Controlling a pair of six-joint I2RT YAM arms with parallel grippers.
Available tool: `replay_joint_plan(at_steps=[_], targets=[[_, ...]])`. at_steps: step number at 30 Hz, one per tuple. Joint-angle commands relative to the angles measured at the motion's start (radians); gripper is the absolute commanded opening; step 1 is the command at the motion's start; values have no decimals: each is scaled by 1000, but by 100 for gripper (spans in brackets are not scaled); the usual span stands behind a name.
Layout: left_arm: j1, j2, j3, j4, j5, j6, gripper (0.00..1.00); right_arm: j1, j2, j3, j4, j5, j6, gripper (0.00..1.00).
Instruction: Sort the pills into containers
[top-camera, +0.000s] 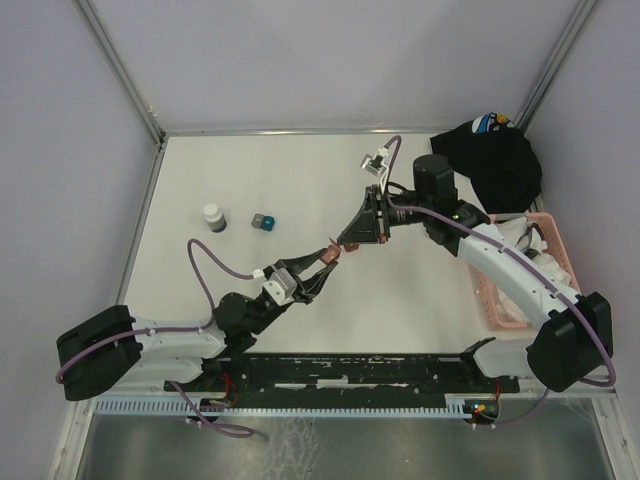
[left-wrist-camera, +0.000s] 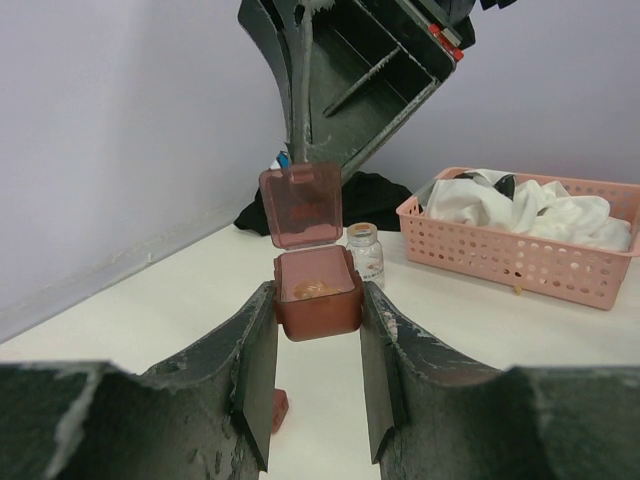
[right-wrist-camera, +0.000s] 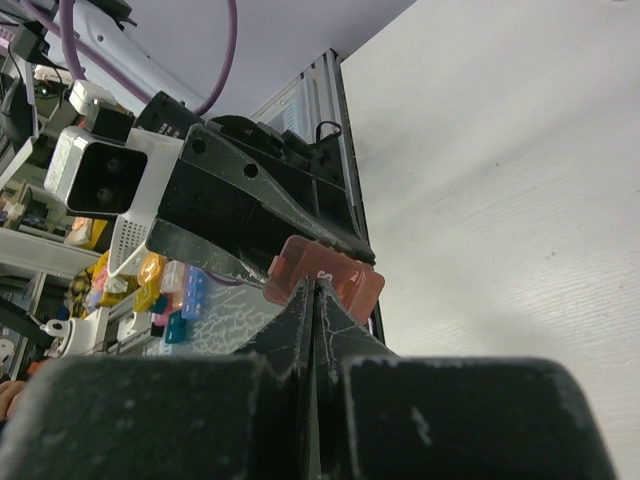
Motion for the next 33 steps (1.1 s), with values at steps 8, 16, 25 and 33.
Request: replay_joint_plan(at_steps=[8,16,25,33], targets=[[21,-55,44,-59,60,-39,3,71,17,104,-219,7,-266,2],[33,-68,58,-106,119,-43,3,122,81,178,-422,87,-429,2],[45,-77,41,-126,162,-37,3,142,97,226,-519,149,-515,2],[52,-86,20,-146,187,-21,3,142,75,237,-539,150,-548,2]])
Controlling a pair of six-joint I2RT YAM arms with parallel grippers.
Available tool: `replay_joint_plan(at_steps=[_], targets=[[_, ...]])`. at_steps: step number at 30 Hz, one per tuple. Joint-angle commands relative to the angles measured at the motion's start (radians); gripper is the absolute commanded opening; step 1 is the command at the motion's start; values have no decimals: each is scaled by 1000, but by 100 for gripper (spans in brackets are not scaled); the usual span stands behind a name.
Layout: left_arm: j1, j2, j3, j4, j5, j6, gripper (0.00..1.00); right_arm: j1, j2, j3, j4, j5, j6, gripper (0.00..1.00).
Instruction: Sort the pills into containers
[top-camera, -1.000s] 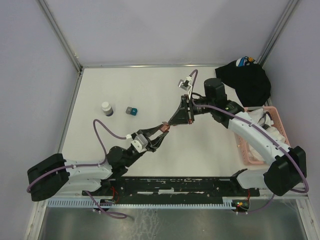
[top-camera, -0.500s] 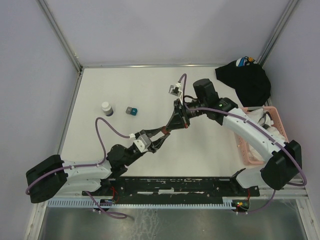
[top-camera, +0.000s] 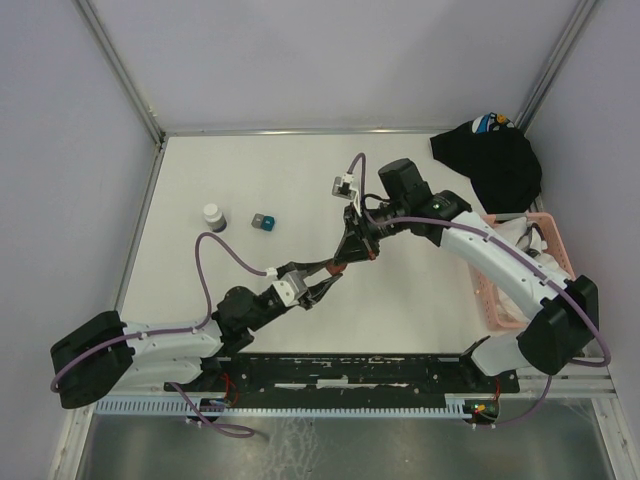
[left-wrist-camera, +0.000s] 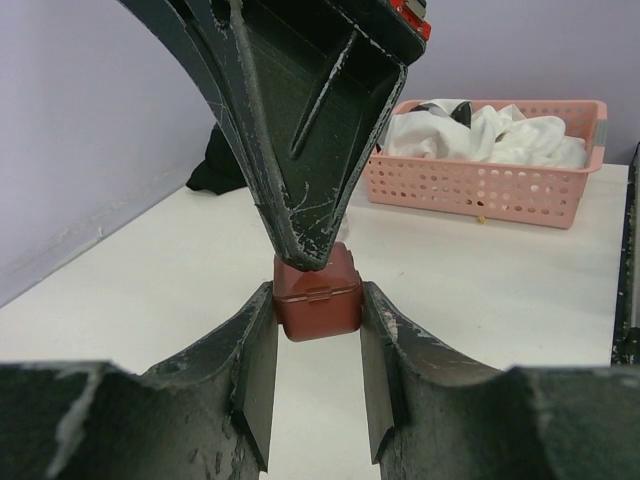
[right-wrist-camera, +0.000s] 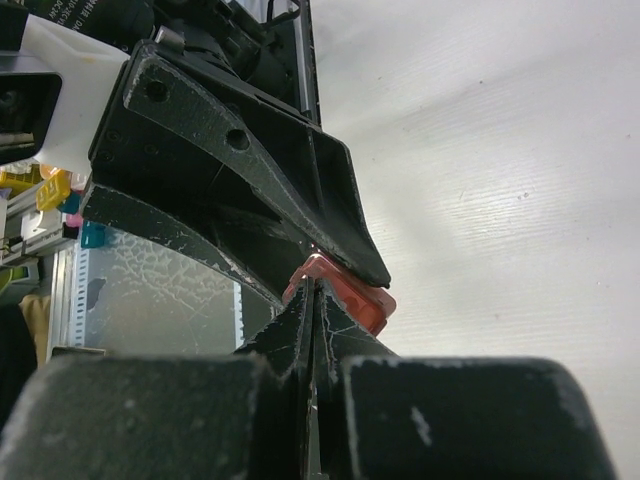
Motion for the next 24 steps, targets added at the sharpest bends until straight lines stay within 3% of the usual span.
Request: replay_joint_plan(at_steps=[1,24], targets=[[7,-32,4,71,28,-15,3,5,-35,45,-23,18,-44,2],[10,-23,0,70,60,-27,3,3,-96,52,-13,12,-39,2]])
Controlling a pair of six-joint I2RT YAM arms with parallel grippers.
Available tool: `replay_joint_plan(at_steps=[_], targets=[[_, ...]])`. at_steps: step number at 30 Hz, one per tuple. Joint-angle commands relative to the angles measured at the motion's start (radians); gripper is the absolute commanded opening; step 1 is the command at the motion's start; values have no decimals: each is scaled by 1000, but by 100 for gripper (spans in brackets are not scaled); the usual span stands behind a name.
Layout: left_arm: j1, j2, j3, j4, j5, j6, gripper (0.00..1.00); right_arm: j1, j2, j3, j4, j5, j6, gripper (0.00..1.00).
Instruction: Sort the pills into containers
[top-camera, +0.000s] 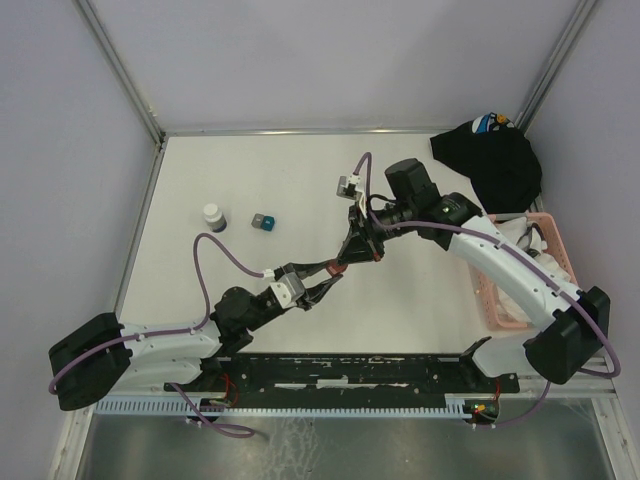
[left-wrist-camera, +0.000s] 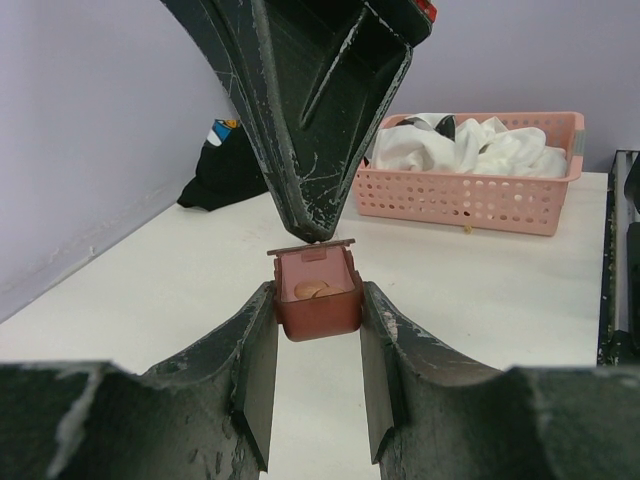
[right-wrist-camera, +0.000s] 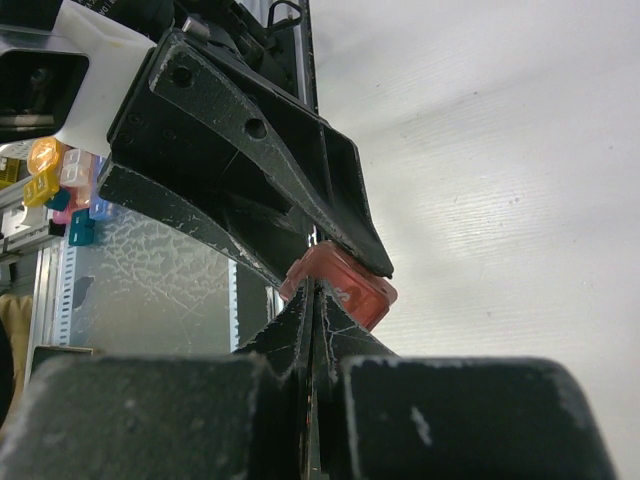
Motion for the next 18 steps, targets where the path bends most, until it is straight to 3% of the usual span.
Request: replay_joint_plan(at_steps=[1,14,18], targets=[[6,-4,4,60,27,-27,3,-2,-41,50,14,-5,-11,2],[6,1,12,55,42,-31,3,-16,-51,46,15,-11,0,2],[5,0,28,45,15,-31,3,31,44,56,-70,37,-72,2]])
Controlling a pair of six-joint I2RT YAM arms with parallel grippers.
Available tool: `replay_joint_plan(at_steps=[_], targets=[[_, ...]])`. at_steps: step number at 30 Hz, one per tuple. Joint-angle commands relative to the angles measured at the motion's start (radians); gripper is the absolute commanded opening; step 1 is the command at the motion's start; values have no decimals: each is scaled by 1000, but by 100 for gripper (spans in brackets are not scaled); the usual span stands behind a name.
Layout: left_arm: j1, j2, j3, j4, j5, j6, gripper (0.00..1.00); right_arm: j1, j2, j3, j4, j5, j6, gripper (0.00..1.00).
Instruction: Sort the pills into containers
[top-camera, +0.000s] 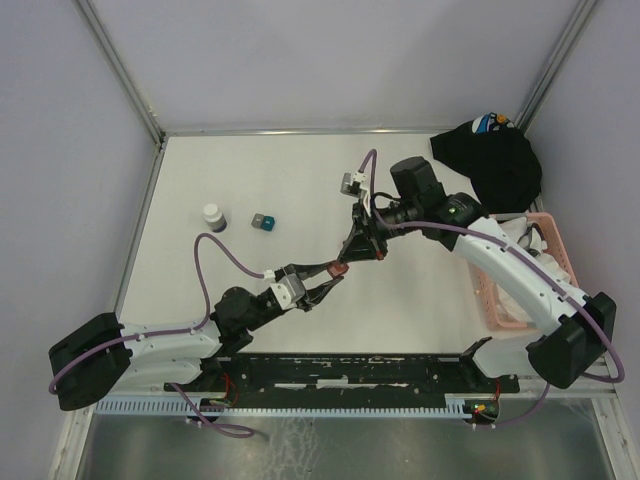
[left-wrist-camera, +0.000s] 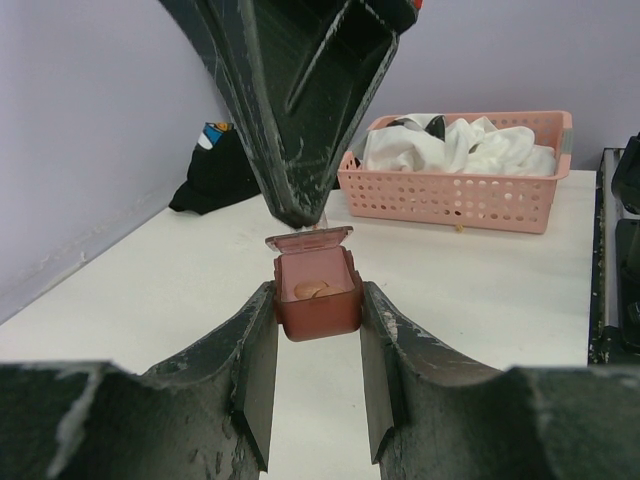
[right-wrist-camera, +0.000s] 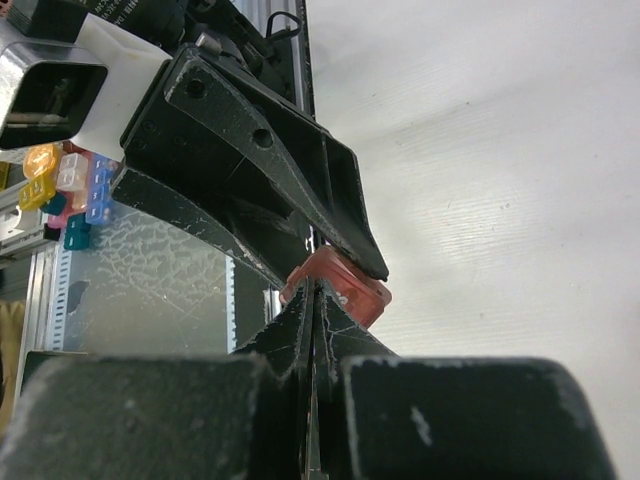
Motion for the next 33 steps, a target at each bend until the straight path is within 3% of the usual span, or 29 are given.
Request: replay_joint_plan(at_steps=[1,12,27,33], targets=[[5,-7,33,42,-22,-29,3,57,98,76,-115,55,-105,2],[18,-22,22,27,-35,-36,3,82,109,100,-125,87,-124,2],[18,-42,-25,84,0,8,3,-46,81,28,33,-103,69,52],[18,-74,-29,84,-2,16,3,-66,90,2,78,-71,133,59]])
